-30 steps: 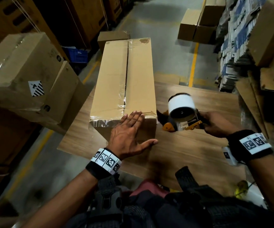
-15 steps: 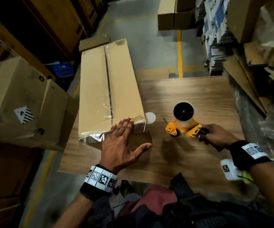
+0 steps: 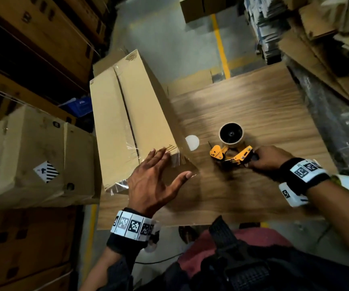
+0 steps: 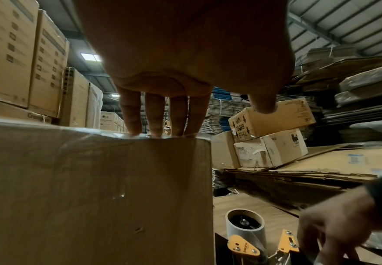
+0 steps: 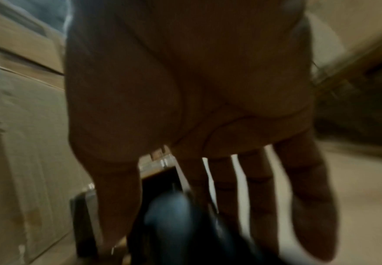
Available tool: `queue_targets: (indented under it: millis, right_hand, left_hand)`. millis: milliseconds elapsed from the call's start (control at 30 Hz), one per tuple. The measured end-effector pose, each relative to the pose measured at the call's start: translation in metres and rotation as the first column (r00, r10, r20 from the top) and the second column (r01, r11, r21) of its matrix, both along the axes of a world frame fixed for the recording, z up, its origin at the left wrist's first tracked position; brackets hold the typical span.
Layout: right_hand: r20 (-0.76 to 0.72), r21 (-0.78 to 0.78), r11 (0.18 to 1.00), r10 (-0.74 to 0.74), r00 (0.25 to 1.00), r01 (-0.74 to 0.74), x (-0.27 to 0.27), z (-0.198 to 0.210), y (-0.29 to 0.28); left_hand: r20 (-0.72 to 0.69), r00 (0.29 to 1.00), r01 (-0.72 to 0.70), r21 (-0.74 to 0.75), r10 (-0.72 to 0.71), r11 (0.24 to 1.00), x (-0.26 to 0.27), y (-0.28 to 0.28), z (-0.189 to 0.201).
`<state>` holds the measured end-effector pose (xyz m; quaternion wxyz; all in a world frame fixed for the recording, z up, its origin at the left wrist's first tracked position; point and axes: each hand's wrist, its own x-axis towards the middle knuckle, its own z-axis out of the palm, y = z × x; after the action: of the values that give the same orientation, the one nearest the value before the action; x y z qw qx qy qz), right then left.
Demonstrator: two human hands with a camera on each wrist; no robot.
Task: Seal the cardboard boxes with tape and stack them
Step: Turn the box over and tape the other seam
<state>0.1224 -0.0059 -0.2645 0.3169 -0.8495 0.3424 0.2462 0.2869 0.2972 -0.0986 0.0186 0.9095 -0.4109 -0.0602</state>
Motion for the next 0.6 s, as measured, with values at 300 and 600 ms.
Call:
queue_targets:
  millis: [300, 600]
  right_hand:
    - [0.628, 0.35, 0.934, -0.178, 0.758, -0.071, 0.075, 0.082, 0.063]
    - [0.253, 0.904, 0.427, -0.563, 0.786, 0.015, 0.106, 0.077, 0.096]
  left_hand:
    - [-0.011, 1.0, 0.02, 0.014, -0.019, 1.0, 0.006, -0.005, 0.007]
    - [-0.025, 1.0, -0.004, -0.033, 0.003, 0.999, 0.009, -0.005, 0.003]
